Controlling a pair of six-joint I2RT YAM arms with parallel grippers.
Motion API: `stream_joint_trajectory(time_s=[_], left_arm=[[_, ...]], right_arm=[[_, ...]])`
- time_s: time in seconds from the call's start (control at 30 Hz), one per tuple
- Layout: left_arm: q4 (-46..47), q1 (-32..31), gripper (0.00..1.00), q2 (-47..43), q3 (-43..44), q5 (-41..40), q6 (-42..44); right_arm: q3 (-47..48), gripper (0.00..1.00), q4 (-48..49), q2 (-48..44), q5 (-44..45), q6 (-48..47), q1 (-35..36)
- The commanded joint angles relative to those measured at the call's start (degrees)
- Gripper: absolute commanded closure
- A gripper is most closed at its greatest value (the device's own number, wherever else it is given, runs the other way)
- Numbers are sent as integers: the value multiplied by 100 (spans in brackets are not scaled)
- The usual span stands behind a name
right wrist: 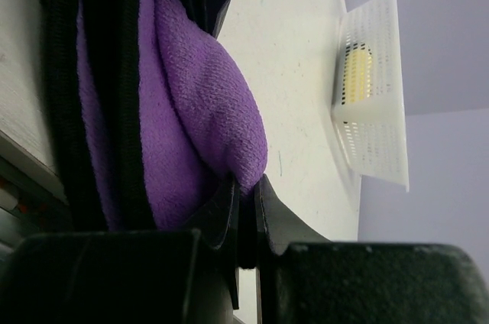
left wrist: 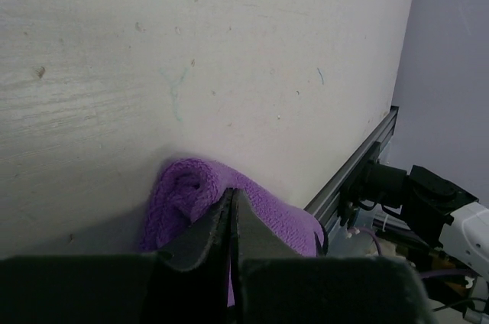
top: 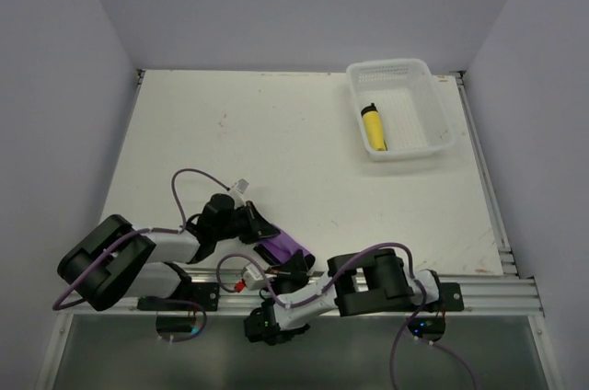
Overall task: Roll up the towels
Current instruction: Roll the towel
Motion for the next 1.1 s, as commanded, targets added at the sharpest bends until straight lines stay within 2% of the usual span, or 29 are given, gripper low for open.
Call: stream_joint_trajectory(time_s=[0.0, 0.2, 0.23, 0.33, 0.37, 0.67, 0.8, 0.87, 0.9, 0.93, 1.0, 1.07], left_arm=[[346, -29, 95, 299, -402, -317, -244], [312, -29, 99, 406, -517, -511, -315], [294, -29, 100, 371, -543, -546, -324], [171, -37, 100, 300, -508, -634, -324], [84, -37, 100, 291, -491, -677, -315], [118, -29, 100, 432, -499, -783, -341], [154, -29, 100, 458, -526, -801, -350], [136, -29, 100, 476, -508, -784, -359], [127, -37, 100, 458, -491, -766, -350], [75, -29, 100, 450, -491, -774, -324], [66, -20, 100, 432, -526, -818, -324], [48, -20, 100, 432, -552, -819, -315]], right_arm=[[227, 100, -551, 60, 400, 553, 92], [157, 84, -640, -63, 382, 703, 153], [148, 74, -709, -89, 417, 833, 162], [113, 56, -955, -186, 470, 1124, 197], [131, 54, -1069, -195, 461, 1246, 206], [140, 51, -2072, -642, 383, 2407, 434], [-150, 51, -1994, -1457, 49, 2584, 610], [-536, 51, -1215, -1932, -232, 2138, 637], [-703, 50, -846, -2205, -564, 1631, 654], [-1078, 49, -50, -2799, -724, 1382, 680], [-1528, 48, 832, -3539, -1136, 838, 681], [-1644, 48, 1047, -3850, -1261, 678, 672]])
